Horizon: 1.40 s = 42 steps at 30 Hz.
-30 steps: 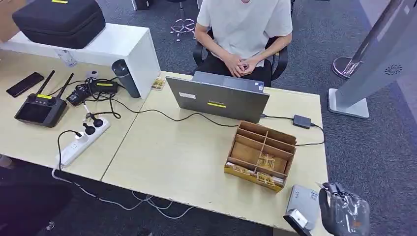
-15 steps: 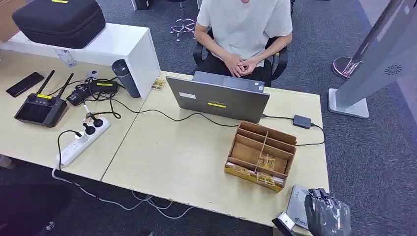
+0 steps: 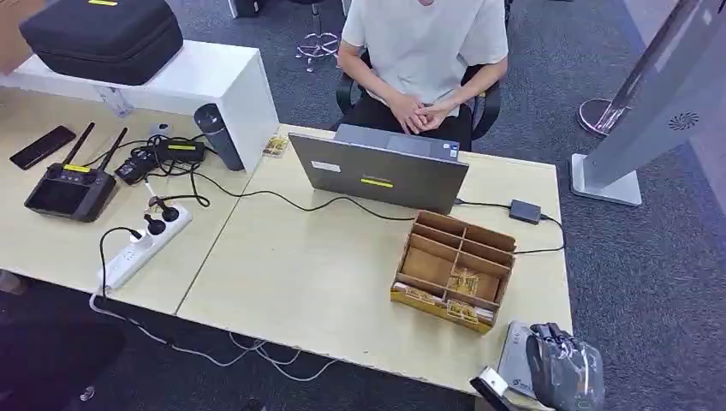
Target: Pass the card to the sensor for recognition and then transmit it.
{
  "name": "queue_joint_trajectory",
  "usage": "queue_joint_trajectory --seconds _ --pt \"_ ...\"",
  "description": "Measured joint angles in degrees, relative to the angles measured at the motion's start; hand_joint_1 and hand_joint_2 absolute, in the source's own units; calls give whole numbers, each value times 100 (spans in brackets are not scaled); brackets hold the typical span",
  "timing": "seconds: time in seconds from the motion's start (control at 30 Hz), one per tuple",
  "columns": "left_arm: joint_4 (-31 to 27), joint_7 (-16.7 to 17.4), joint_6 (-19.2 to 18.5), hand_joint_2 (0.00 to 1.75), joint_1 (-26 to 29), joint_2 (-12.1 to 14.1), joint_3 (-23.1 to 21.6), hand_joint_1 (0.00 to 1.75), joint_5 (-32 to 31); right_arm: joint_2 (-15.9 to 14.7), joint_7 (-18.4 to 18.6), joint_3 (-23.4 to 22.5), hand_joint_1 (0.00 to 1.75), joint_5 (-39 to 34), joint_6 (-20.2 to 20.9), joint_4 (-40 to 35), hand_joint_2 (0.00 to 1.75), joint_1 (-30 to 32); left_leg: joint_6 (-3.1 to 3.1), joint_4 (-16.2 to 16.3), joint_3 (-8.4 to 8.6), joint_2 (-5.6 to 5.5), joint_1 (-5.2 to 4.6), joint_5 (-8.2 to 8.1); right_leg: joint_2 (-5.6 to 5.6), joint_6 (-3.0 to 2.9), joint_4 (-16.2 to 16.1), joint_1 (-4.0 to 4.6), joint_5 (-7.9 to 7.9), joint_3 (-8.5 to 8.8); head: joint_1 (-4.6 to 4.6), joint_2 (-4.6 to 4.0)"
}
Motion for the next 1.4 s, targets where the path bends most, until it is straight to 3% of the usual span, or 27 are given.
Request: queue_joint_trajectory --seconds 0.27,0.9,1.07,1.13,1.2,1.3,1.4 --pt "0 0 -66 175 -21 42 7 0 -204 0 490 376 175 -68 345 -630 175 -1094 -7 1 9 10 2 13 5 -9 1 2 12 -2 2 0" --pt "0 0 -76 175 -20 64 35 0 -225 -6 527 571 175 -70 306 -792 175 -1221 -7 0 4 12 5 13 7 -9 1 6 13 -3 2 0" --pt "0 0 -81 175 -42 64 35 0 -339 -2 657 736 175 67 578 -792 175 -1770 -14 0 1 19 6 18 18 -13 5 7 22 -7 2 0" --pt "0 0 -79 175 -57 64 35 0 -455 51 919 864 175 219 1006 -728 175 -2246 -24 -1 -9 23 6 29 23 -18 11 7 32 -21 0 0" --pt "0 0 -55 175 -114 59 35 0 -582 199 1521 984 175 512 1505 -272 175 -3088 -24 -1 -23 46 6 46 45 -37 16 7 57 -54 0 0" --pt "0 114 -42 175 -291 44 33 0 -744 372 2489 1019 175 890 1567 948 175 -4255 -24 0 -47 19 10 77 24 -24 15 8 68 -69 2 0" --pt "0 179 -37 175 -387 33 33 0 -809 398 3526 1130 175 1077 1633 2100 175 -4980 -34 1 -51 6 17 86 14 -28 16 13 75 -68 2 0"
